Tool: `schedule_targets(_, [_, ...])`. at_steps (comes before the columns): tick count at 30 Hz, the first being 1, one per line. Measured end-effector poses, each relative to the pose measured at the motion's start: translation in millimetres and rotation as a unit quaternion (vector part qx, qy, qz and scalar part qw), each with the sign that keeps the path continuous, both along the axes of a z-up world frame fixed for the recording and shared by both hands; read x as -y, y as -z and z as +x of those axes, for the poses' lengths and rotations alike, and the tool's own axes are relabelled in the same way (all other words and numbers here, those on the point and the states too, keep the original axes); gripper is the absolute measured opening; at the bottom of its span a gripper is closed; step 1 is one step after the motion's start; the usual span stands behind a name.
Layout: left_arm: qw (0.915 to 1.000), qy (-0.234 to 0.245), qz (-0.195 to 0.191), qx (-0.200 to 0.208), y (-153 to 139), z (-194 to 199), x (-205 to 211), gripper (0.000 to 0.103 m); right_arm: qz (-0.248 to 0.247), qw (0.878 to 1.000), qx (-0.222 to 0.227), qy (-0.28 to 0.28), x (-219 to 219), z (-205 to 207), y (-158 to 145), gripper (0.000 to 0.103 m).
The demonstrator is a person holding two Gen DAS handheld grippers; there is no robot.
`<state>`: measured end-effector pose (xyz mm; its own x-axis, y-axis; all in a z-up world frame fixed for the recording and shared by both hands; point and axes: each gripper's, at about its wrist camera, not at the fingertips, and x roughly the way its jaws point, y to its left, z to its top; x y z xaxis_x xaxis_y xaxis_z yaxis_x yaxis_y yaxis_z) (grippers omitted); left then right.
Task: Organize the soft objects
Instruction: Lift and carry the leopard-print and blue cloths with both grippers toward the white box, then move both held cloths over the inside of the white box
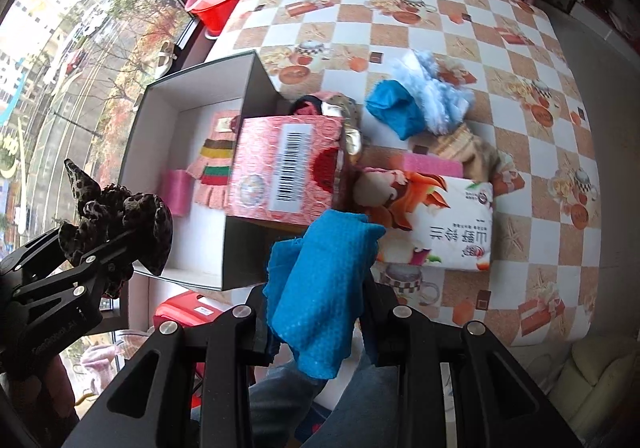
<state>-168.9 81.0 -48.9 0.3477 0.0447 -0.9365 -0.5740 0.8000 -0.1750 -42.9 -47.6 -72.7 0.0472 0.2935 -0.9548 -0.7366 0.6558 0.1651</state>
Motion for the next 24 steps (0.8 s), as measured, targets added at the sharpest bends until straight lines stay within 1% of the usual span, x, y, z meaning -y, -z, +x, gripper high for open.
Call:
schedule_targets(6, [0.9995,-0.032,-0.002,-0.004,5.6,-22.5,-17.9,0.048,0.001,0.999,0.009,-0.042,-27.5,-18.5,-2.6,0.033])
schedule_targets(13, [0.9978,-0.065,-0.010,-0.008,14.1,-42.9,-35.7,0.048,-0.002,0.996,0.009,-0.089,-59.0,-37.3,-2.2,0.033])
schedule_targets(24, [0.9955,-0.092,-0.019,-0.016,36.9,-49.5,-56.0,0.048,-0.013,0.989,0.010,-0.146,-108.0,-56.6,-0.4,0.033])
